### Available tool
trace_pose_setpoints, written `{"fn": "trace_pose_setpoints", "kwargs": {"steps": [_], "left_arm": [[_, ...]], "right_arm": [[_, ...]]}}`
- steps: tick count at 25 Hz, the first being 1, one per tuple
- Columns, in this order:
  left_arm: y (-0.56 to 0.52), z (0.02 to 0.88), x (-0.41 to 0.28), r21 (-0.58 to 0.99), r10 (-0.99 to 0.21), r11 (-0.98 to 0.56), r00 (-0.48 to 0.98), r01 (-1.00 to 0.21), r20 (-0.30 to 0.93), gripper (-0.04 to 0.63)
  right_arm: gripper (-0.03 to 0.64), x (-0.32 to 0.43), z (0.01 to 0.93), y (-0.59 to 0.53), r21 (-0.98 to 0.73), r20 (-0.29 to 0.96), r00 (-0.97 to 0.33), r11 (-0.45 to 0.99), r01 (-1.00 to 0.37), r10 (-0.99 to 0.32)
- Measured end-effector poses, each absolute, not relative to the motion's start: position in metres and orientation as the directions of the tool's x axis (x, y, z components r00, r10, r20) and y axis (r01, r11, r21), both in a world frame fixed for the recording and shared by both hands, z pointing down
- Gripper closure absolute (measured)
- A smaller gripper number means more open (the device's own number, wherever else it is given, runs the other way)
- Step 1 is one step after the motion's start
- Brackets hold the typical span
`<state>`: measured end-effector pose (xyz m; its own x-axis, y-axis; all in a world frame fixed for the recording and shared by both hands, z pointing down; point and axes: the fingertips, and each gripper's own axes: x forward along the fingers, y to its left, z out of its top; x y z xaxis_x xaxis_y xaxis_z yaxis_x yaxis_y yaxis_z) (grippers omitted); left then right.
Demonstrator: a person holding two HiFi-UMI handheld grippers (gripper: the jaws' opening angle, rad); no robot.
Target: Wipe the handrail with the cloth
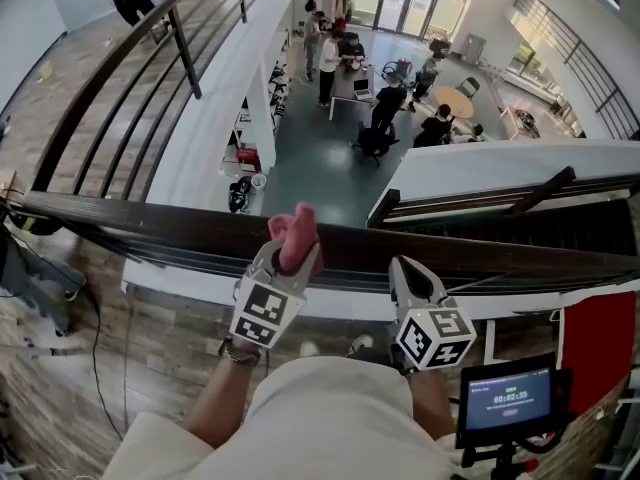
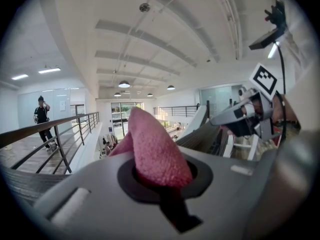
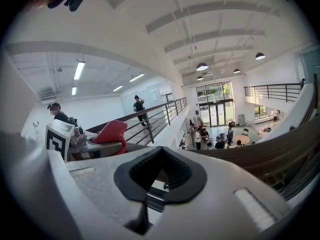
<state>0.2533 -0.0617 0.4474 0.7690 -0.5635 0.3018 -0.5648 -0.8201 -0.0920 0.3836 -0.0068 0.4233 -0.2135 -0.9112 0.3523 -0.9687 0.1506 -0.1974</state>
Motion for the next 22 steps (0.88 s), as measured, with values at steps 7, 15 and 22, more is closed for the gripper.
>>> {"fn": "trace_pose_setpoints", "kwargs": {"steps": [7, 15, 22], "left_arm": [[-0.054, 0.443, 0.253, -0.119, -0.587, -0.806, 0.760, -0.579, 0.279, 0.561], [-0.041, 0.470, 0.234, -0.025, -0.580, -0.793, 0.742, -0.609, 0.338, 0.561], [-0.044, 0.508, 0.213, 0.027, -0.607, -0.730, 0.666, -0.683, 0.434, 0.560]], "right_arm": [[0.614, 0.387, 0.424, 0.001, -0.196, 0.367, -0.209, 0.144, -0.970, -0.907], [0.614, 0.370, 0.438, -0.001, -0.227, 0.377, -0.260, 0.184, -0.957, -0.889], [0.614, 0.366, 0.446, 0.006, -0.240, 0.389, -0.291, 0.208, -0.948, -0.874]]}}
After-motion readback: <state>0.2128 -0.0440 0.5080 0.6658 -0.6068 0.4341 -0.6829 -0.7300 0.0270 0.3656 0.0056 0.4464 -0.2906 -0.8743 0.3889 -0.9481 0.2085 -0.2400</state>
